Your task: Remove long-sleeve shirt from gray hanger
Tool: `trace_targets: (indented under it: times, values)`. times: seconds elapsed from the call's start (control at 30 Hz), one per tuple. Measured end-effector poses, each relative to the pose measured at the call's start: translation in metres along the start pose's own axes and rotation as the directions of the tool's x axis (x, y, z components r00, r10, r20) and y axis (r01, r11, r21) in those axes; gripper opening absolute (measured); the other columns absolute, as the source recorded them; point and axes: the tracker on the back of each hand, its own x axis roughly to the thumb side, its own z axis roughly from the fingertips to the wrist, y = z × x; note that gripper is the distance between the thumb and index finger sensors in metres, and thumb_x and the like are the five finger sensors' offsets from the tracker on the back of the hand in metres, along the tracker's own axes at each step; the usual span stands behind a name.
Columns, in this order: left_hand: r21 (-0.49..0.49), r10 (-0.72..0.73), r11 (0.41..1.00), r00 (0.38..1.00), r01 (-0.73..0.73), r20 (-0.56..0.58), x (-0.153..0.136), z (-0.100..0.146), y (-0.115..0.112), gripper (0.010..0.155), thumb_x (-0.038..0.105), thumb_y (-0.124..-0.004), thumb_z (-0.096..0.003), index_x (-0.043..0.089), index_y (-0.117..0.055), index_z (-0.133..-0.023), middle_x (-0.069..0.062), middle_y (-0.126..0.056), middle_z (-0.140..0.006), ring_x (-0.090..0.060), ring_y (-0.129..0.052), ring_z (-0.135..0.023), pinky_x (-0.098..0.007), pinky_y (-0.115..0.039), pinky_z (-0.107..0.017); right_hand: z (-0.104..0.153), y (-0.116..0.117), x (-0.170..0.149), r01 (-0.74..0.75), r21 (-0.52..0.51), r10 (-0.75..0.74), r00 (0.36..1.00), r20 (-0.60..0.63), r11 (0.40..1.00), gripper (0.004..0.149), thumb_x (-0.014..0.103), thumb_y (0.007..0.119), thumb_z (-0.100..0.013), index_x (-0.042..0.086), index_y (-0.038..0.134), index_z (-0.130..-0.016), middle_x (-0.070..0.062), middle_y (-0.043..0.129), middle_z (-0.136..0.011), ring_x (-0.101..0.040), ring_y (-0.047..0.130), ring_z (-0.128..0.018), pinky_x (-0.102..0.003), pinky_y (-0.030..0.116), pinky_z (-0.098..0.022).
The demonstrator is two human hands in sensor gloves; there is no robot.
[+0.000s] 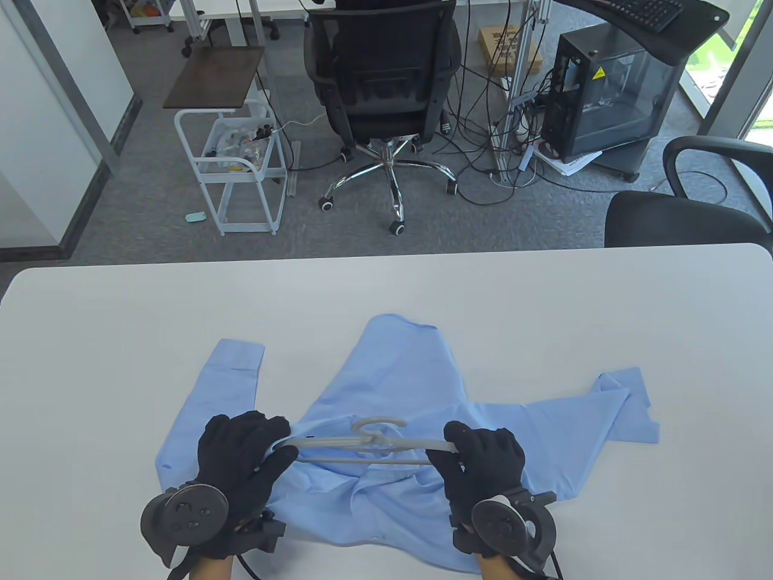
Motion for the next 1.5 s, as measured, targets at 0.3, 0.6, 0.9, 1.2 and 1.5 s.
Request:
trace_targets:
  times: [0.3, 0.6, 0.9, 1.2, 1.5]
  values:
    - [-0.028, 0.067, 0.997, 0.998, -0.068, -0.014, -0.005, -0.002, -0.001, 0.052, 0.063, -0.069, -0.0469, 0.042, -0.077, -0.094, 0.004, -0.085, -0.088, -0.029, -0.08, -0.099, -0.062, -0.044, -0.082, 0.002, -0.003, 0.001, -0.013, -0.034, 0.013, 1.0, -0.005, 0.999, 0.054, 0.06, 0.068, -0.053, 0.026, 0.074, -0.093, 0.006, 0.086, -0.068, -0.024, 0.088, -0.065, -0.061, 0.06, -0.066]
    - [-0.007, 0.102, 0.995, 0.994, -0.102, -0.049, -0.012, -0.002, -0.001, 0.05, 0.059, -0.064, -0.0519, 0.042, -0.072, -0.099, 0.004, -0.078, -0.101, -0.032, -0.075, -0.104, -0.059, -0.049, -0.082, 0.004, -0.006, 0.002, -0.016, -0.066, 0.015, 1.0, -0.004, 0.998, 0.053, 0.06, 0.068, -0.052, 0.026, 0.074, -0.092, 0.008, 0.086, -0.066, -0.022, 0.088, -0.061, -0.058, 0.061, -0.065]
    - [0.039, 0.149, 0.989, 0.985, -0.146, -0.088, -0.017, -0.001, 0.002, 0.056, 0.061, -0.063, -0.0517, 0.039, -0.067, -0.103, 0.002, -0.073, -0.107, -0.035, -0.071, -0.106, -0.058, -0.053, -0.08, 0.002, -0.009, 0.002, -0.03, -0.072, 0.031, 0.999, 0.012, 0.997, 0.052, 0.062, 0.069, -0.051, 0.027, 0.077, -0.089, 0.011, 0.088, -0.061, -0.016, 0.091, -0.053, -0.047, 0.075, -0.056]
    - [0.103, 0.193, 0.978, 0.977, -0.184, -0.086, -0.022, 0.0, 0.011, 0.053, 0.061, -0.064, -0.0511, 0.037, -0.074, -0.097, 0.003, -0.082, -0.097, -0.031, -0.08, -0.098, -0.055, -0.059, -0.077, 0.003, -0.006, 0.001, 0.003, -0.056, -0.004, 1.0, -0.014, 0.998, 0.052, 0.062, 0.068, -0.051, 0.025, 0.078, -0.088, 0.011, 0.088, -0.058, -0.016, 0.091, -0.05, -0.047, 0.076, -0.055]
    - [0.092, 0.204, 0.976, 0.974, -0.196, -0.098, -0.024, -0.001, 0.012, 0.054, 0.062, -0.062, -0.0506, 0.035, -0.077, -0.094, 0.002, -0.087, -0.086, -0.028, -0.086, -0.09, -0.056, -0.057, -0.078, 0.003, -0.007, 0.001, 0.0, -0.064, 0.0, 1.0, -0.014, 0.998, 0.052, 0.062, 0.068, -0.051, 0.026, 0.077, -0.088, 0.012, 0.087, -0.059, -0.016, 0.091, -0.051, -0.049, 0.073, -0.057]
